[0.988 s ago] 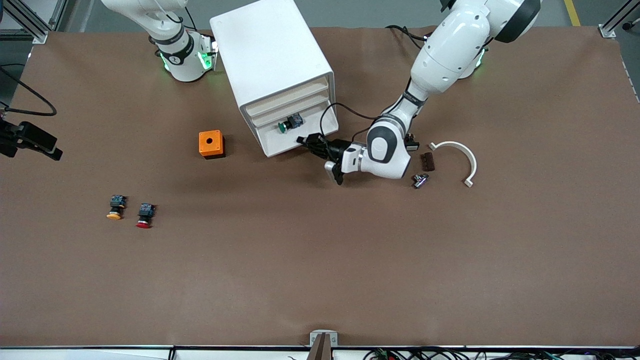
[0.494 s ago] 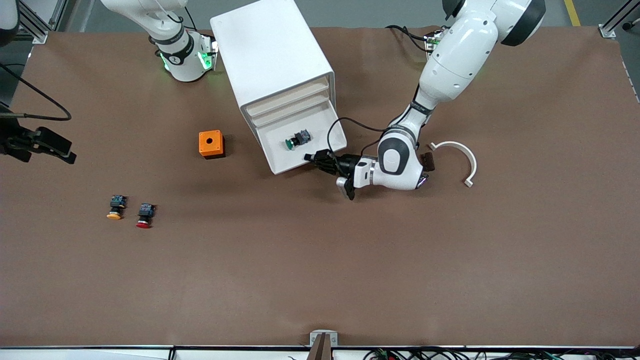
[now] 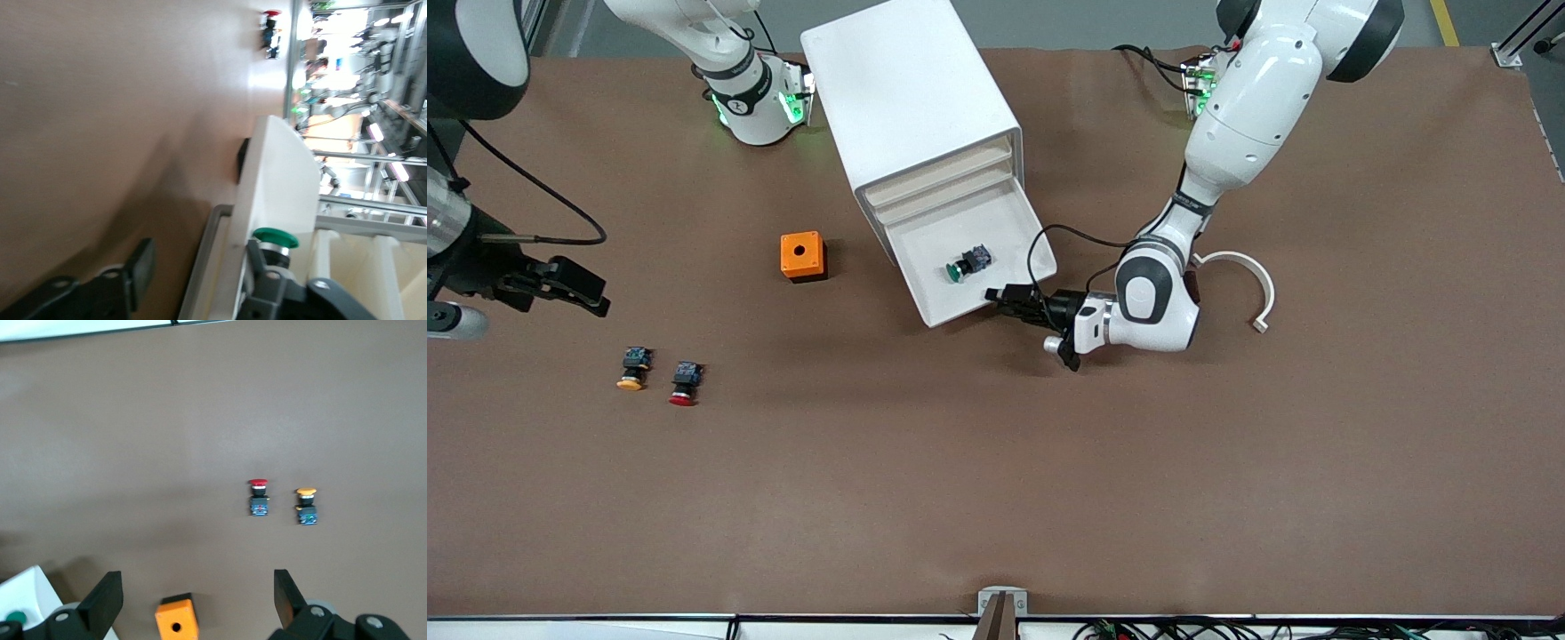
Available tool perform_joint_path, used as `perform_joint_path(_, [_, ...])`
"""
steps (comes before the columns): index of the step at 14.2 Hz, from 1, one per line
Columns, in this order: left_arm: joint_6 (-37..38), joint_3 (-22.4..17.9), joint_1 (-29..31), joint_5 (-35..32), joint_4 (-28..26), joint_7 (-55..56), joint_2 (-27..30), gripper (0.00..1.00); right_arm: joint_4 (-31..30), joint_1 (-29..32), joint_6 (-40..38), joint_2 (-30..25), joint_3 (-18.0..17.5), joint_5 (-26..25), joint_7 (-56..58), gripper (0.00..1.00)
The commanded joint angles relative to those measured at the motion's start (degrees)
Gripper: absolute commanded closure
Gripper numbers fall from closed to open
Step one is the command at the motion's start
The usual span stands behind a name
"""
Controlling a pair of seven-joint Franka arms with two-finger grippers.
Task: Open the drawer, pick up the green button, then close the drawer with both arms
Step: 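Pull the drawer open with the left gripper, then reach the right gripper into the drawer while the left gripper draws back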
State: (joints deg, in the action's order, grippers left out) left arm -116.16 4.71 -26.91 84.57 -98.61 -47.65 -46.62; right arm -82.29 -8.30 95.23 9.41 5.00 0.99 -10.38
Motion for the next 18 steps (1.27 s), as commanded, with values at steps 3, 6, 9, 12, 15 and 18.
perform_joint_path(3, [-0.3,-1.02,3.35,-18.96,7.97,17.9,0.56,0.0,-0.24,-3.99,-0.39,1.83,0.19,0.15,-9.89,0.0])
perform_joint_path(6, [0.05,-1.11,4.59,-34.25,12.81,30.2,2.14,0.0,-1.12,-8.64,-0.74,2.54,0.19,0.15,-21.83,0.0])
perform_joint_path(9, [0.23,-1.11,4.68,-51.74,17.12,42.86,3.55,0.0,-1.56,-14.53,-1.19,3.94,0.19,0.15,-36.94,0.0])
perform_joint_path(12, [0.23,-1.2,5.2,-64.15,17.75,46.24,6.01,0.0,-2.35,-20.86,-0.84,6.13,0.1,0.15,-51.09,0.0])
perform_joint_path(15, [0.23,-1.72,6.35,-72.77,17.75,46.24,7.68,0.0,-3.31,-25.7,0.04,8.25,0.1,1.2,-60.95,0.0])
perform_joint_path(18, [1.45,-3.21,6.17,-80.08,17.66,46.76,9.35,0.0,-3.93,-27.2,1.97,10.09,0.19,7.08,-68.35,0.0])
